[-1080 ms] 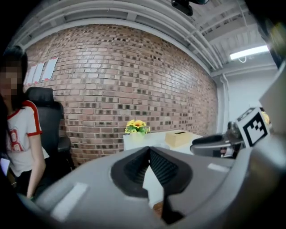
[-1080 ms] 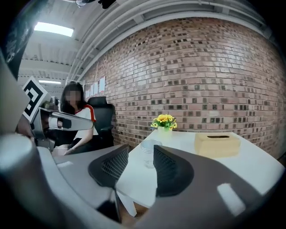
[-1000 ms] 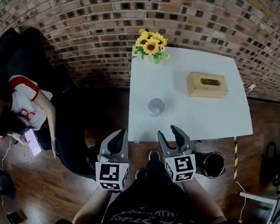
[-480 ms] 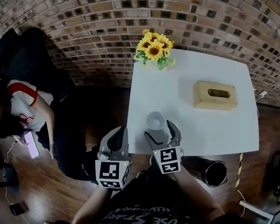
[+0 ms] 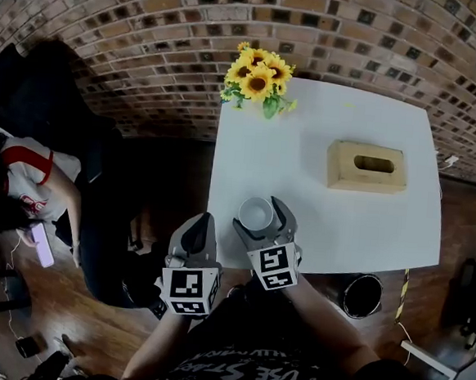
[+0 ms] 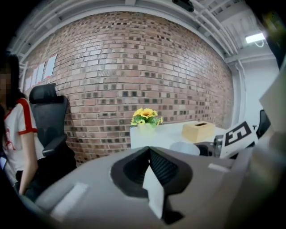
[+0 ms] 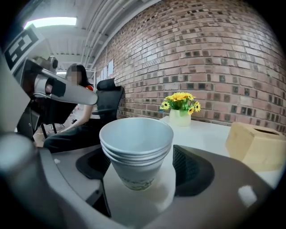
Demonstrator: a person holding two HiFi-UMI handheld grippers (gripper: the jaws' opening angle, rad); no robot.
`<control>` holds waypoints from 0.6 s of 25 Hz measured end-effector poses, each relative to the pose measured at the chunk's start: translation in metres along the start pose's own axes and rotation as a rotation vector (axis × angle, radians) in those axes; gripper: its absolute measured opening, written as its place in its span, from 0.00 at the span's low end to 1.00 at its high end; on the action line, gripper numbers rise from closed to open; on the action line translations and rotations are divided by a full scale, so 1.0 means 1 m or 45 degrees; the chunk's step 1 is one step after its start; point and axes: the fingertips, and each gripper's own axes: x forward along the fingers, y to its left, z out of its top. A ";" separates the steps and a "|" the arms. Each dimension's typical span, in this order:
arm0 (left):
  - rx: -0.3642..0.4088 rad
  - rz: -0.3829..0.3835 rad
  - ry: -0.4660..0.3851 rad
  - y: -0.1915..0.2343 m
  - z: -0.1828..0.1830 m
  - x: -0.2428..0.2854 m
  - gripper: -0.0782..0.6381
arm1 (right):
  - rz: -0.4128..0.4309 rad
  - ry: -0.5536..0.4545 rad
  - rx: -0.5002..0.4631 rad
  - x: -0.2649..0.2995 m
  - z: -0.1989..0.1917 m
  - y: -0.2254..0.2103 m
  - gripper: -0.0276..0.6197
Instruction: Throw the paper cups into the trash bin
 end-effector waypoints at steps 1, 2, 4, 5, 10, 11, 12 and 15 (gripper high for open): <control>0.002 0.005 0.002 0.001 -0.001 0.001 0.12 | 0.005 -0.005 -0.010 0.002 0.001 0.000 0.69; 0.003 0.010 0.004 0.002 -0.002 0.002 0.12 | 0.007 -0.007 -0.026 0.003 0.002 -0.001 0.69; 0.003 0.020 0.005 0.005 -0.004 0.005 0.12 | 0.000 -0.006 -0.060 0.005 0.004 -0.002 0.69; 0.010 0.024 0.007 0.006 -0.005 0.007 0.12 | -0.007 -0.005 -0.077 0.006 0.005 -0.003 0.69; 0.025 0.017 0.039 0.008 -0.008 0.013 0.12 | 0.009 -0.041 -0.086 0.012 0.010 -0.002 0.65; 0.031 0.021 0.028 0.009 -0.008 0.014 0.12 | 0.008 -0.052 -0.085 0.012 0.011 -0.002 0.60; 0.032 0.023 0.023 0.009 -0.007 0.014 0.12 | 0.002 -0.059 -0.087 0.013 0.012 -0.003 0.59; 0.029 0.013 0.034 0.007 -0.007 0.015 0.12 | -0.052 -0.056 -0.137 0.010 0.016 -0.011 0.59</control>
